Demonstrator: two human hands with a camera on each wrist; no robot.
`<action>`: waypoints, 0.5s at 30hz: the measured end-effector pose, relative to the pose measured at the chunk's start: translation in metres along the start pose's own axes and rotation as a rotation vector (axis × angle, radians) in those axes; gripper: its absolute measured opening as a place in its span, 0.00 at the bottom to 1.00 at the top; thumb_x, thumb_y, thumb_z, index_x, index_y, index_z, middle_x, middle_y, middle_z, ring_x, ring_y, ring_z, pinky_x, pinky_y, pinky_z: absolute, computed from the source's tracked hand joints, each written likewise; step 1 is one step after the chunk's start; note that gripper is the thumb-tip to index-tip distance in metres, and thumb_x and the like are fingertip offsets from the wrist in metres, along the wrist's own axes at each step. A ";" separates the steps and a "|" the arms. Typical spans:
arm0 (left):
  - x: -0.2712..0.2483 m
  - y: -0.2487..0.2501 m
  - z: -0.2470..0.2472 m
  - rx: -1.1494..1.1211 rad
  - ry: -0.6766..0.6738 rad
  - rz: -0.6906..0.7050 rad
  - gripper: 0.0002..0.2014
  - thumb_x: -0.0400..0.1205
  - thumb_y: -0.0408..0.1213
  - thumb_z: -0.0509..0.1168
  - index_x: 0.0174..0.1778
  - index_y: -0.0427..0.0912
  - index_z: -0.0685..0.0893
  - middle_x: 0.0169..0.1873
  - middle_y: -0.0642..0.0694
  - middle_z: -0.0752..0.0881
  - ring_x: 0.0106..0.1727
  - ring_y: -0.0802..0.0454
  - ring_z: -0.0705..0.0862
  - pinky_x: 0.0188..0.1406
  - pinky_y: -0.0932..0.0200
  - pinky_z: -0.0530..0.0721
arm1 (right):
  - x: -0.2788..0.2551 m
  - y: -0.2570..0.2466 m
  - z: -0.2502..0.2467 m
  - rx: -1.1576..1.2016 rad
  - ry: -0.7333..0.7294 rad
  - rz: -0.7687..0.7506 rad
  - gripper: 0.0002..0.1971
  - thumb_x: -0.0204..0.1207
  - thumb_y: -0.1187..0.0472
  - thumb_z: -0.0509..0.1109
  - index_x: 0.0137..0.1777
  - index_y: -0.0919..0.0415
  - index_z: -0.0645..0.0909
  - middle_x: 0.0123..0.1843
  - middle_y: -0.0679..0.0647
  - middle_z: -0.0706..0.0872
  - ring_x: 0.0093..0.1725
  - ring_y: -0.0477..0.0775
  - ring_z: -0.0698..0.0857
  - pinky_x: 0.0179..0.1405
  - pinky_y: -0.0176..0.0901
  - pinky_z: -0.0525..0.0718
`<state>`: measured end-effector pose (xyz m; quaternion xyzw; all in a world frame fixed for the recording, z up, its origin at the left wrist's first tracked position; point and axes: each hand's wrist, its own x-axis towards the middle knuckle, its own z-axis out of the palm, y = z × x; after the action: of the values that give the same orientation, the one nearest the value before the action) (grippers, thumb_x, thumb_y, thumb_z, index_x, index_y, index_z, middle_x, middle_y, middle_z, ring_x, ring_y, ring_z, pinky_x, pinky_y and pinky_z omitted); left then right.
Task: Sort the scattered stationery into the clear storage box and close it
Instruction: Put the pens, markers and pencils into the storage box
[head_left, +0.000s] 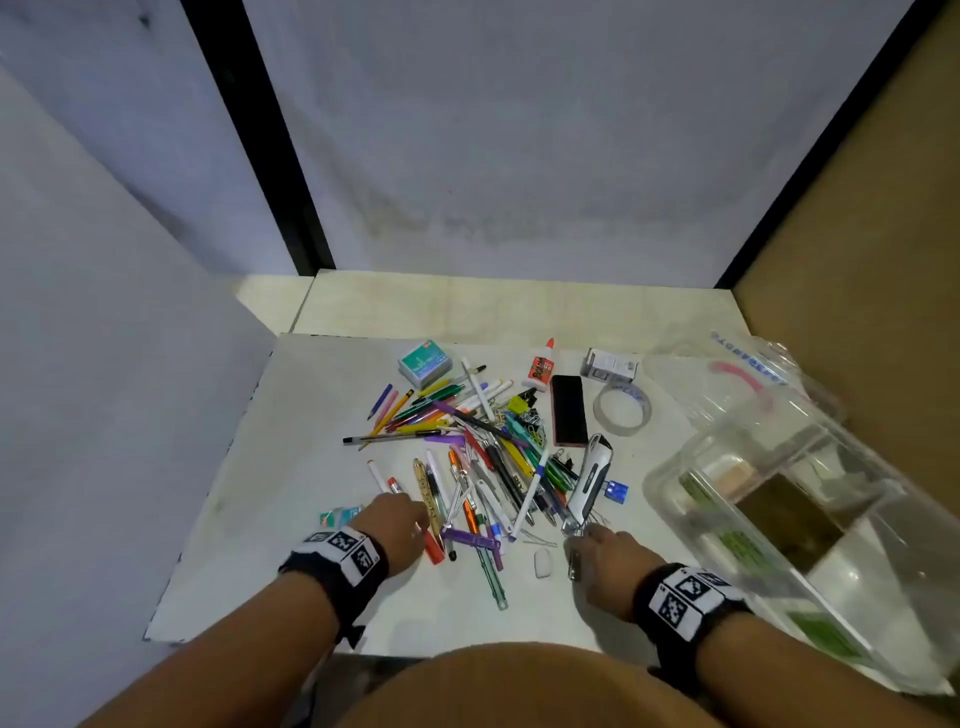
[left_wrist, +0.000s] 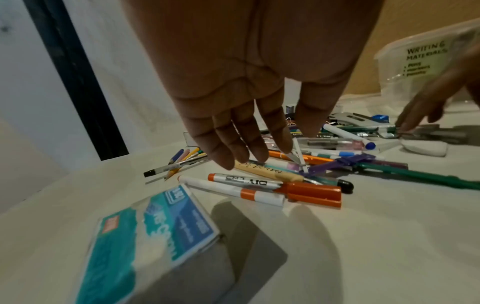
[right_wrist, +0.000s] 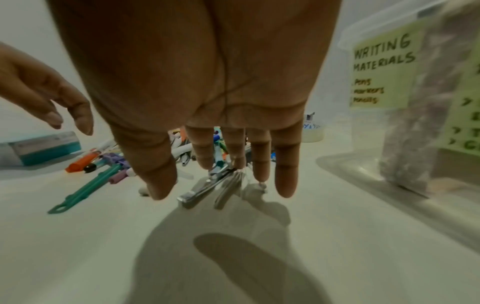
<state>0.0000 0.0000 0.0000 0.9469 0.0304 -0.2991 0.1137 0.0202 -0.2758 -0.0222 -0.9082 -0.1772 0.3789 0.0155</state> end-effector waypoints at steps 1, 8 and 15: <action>0.003 0.000 0.001 0.005 -0.011 0.000 0.14 0.83 0.42 0.59 0.63 0.48 0.81 0.61 0.46 0.81 0.65 0.48 0.78 0.67 0.55 0.77 | 0.002 -0.001 0.001 -0.001 0.010 -0.001 0.20 0.75 0.61 0.60 0.67 0.50 0.71 0.67 0.55 0.72 0.62 0.60 0.76 0.59 0.50 0.78; 0.018 0.014 0.009 0.057 -0.033 0.079 0.19 0.80 0.37 0.61 0.68 0.50 0.76 0.63 0.46 0.79 0.65 0.47 0.77 0.65 0.51 0.79 | 0.011 -0.010 0.002 -0.025 -0.011 0.029 0.18 0.75 0.62 0.61 0.65 0.57 0.72 0.70 0.58 0.66 0.65 0.63 0.74 0.64 0.54 0.78; 0.037 0.036 0.019 0.221 -0.019 0.200 0.31 0.80 0.33 0.62 0.79 0.53 0.61 0.80 0.43 0.60 0.80 0.40 0.60 0.75 0.45 0.69 | 0.035 -0.021 -0.020 -0.007 0.234 -0.025 0.21 0.81 0.57 0.59 0.74 0.57 0.69 0.72 0.57 0.72 0.69 0.59 0.72 0.66 0.51 0.77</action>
<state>0.0240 -0.0401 -0.0286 0.9491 -0.0984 -0.2967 0.0382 0.0504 -0.2428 -0.0279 -0.9439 -0.1870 0.2695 0.0376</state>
